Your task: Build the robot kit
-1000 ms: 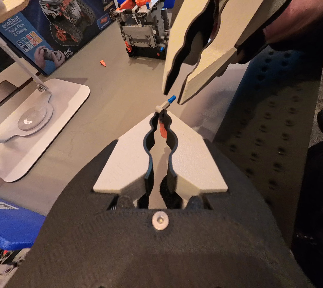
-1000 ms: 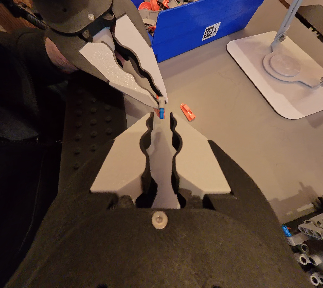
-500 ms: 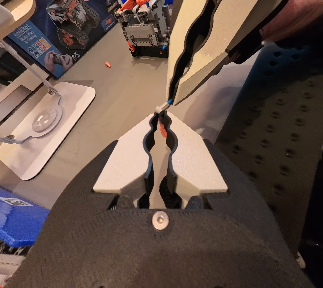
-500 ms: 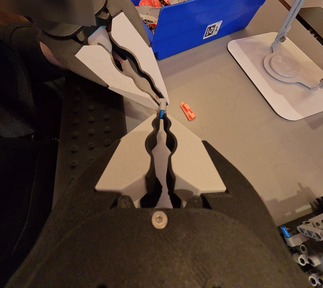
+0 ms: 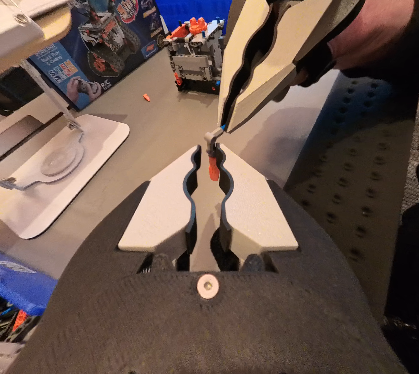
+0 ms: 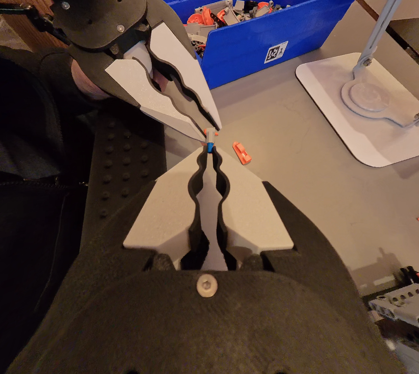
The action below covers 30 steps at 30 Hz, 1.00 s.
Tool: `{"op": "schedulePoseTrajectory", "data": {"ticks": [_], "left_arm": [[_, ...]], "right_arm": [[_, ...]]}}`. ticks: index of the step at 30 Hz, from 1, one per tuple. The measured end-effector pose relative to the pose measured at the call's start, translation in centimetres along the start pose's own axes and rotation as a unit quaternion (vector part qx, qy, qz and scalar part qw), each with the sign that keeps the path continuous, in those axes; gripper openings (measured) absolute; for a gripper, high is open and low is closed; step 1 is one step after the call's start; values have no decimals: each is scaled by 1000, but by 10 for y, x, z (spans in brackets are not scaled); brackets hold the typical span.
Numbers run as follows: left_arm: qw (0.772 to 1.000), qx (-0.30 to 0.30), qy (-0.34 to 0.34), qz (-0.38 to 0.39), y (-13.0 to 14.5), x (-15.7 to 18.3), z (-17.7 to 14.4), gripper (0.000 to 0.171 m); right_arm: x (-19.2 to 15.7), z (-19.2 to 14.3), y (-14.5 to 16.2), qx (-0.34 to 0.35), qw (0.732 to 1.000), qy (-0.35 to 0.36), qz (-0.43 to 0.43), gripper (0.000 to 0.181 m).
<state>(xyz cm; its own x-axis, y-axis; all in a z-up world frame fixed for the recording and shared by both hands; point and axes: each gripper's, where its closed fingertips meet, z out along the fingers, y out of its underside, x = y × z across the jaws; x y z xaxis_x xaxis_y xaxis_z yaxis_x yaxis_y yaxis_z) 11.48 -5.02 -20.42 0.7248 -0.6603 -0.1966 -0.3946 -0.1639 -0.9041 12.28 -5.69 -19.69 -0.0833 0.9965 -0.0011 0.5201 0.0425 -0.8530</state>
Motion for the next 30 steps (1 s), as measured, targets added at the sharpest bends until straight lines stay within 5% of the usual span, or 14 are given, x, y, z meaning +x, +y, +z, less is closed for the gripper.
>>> {"op": "schedulePoseTrajectory", "data": {"ticks": [18,25,30], "left_arm": [[995,52,57,-65,-12,-1,-10,27],[982,91,130,-102,-24,13,-18,13],[983,90,112,-110,-23,5,-23,11]], "right_arm": [[10,-19,-30,46,984,-155,75,2],[-3,-21,-38,68,969,-224,83,2],[0,-16,-44,70,970,-217,85,5]]}}
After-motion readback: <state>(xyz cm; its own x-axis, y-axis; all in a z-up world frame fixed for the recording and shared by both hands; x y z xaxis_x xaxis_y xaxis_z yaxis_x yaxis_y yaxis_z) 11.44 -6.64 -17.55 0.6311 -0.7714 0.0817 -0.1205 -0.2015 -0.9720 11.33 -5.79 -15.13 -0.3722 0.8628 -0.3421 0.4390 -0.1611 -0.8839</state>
